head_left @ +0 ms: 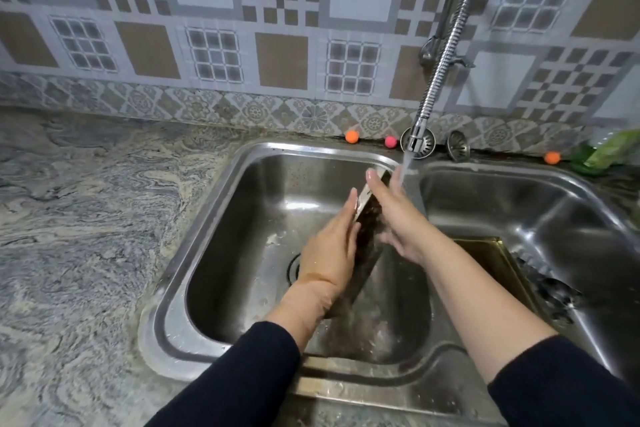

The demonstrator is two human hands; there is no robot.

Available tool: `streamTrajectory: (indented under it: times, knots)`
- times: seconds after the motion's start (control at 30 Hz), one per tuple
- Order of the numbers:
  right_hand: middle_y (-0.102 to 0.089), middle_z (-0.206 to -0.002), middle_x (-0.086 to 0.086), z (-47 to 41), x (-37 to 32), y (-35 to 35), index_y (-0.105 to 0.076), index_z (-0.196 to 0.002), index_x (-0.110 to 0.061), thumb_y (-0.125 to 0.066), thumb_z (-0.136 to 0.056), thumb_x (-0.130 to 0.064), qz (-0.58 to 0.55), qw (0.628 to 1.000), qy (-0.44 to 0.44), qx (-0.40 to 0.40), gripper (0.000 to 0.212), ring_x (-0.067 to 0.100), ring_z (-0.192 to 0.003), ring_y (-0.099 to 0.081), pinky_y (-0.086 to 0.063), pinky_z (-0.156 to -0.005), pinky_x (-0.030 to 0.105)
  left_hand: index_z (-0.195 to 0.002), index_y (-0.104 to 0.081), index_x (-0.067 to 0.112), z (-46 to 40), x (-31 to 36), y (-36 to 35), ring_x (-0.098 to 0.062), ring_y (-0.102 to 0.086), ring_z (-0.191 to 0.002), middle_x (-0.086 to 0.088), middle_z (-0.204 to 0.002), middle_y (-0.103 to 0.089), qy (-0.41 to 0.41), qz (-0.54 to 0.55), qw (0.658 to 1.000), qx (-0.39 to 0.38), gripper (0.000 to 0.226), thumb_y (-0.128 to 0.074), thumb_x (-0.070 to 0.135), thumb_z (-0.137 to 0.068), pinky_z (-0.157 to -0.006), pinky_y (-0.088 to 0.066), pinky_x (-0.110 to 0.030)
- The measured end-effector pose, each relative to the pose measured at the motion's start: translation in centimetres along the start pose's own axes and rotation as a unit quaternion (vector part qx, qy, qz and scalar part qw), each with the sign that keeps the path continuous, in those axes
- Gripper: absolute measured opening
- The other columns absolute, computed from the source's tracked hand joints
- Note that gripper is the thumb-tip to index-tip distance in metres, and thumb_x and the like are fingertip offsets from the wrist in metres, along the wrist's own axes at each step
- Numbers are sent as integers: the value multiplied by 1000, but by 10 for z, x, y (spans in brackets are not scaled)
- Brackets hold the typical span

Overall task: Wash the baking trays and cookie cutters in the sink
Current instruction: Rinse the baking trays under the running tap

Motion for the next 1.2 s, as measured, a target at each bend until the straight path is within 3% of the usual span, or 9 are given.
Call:
streamTrajectory:
  times: [0.07, 0.17, 0.27, 0.33, 0.43, 0.63, 0.87, 1.0, 1.2]
  knots:
    - [-7, -159, -13, -4, -9, 1, 8, -139, -60, -53, -74, -74, -50, 997, 31, 54, 90, 24, -143, -22, -38, -100, 58, -148, -11, 45, 4, 11, -8, -21, -61, -111, 6, -139, -52, -29, -20, 999, -9, 54, -33, 37, -100, -89, -50, -35]
    - [-26, -154, -4, -5, -17, 15, -5, -148, -45, -40, -96, -52, -78, 983, 84, 140, 64, 17, -132, -36, -37, -103, 46, -150, -13, 38, 7, 23, -18, -15, -49, -127, 8, -151, -37, -48, -9, 998, -31, 55, -34, 35, -100, -100, -46, -39]
    - [-25, -154, -8, 3, -16, 25, -10, -146, -51, -36, -99, -45, -62, 981, 128, 132, 54, 11, -130, -34, -36, -102, 40, -151, -9, 33, 4, 32, -31, -7, -7, -146, 12, -158, -3, -65, -19, 996, -60, 52, -21, 37, -100, -120, -17, -38]
    - [-28, -152, -10, 6, -13, 28, -20, -143, -52, -35, -100, -41, -71, 981, 139, 120, 47, 11, -135, -32, -32, -110, 43, -148, 1, 38, 0, 38, -37, -3, 12, -145, 19, -155, 13, -42, -6, 996, -74, 50, -18, 36, -102, -121, 0, -43]
    - [-27, -155, -7, 12, -13, 33, -28, -142, -52, -33, -102, -37, -98, 978, 138, 120, 43, 16, -140, -29, -32, -113, 43, -145, 7, 45, -14, 52, -37, 0, 25, -140, 20, -156, 18, -36, -1, 998, -60, 48, -8, 40, -99, -114, 17, -49]
    - [-14, -159, -9, 22, -14, 43, -33, -128, -68, -38, -99, -41, -141, 974, 153, 89, 40, 19, -145, -19, -26, -114, 55, -147, 4, 46, -68, 43, -30, -10, 21, -143, 14, -158, 17, 42, 9, 999, -18, 48, -7, 40, -101, -112, 14, -58]
    - [-21, -157, -6, 32, -31, 73, -21, -145, -48, -31, -104, -25, -261, 947, 148, 111, 49, 21, -137, -37, -42, -104, 44, -150, 8, 37, -72, -8, -22, -12, 17, -145, 10, -159, 15, 193, 23, 979, -59, 51, -8, 43, -101, -115, 7, -57]
    - [-13, -159, -7, 22, -43, 87, -17, -145, -51, -32, -103, -25, -310, 929, 154, 130, 51, 25, -138, -36, -33, -106, 62, -151, 6, 34, -51, -4, -32, -12, 20, -144, 11, -158, 19, 158, 15, 982, -102, 53, -10, 43, -102, -116, 5, -56]
    - [-22, -158, -2, 11, -61, 107, -12, -147, -48, -33, -103, -29, -308, 920, 163, 176, 52, 26, -138, -37, -32, -107, 61, -151, 3, 39, -36, 33, -35, -16, 10, -147, 16, -159, 9, -34, -20, 993, -114, 70, -10, 68, -88, -117, 3, -54]
Point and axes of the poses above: each hand's wrist, its own z-axis away from the middle knuckle, its own y-axis out of the back of the hand, x = y × z, the point moved 2 cm from there along -z, towards the middle knuckle
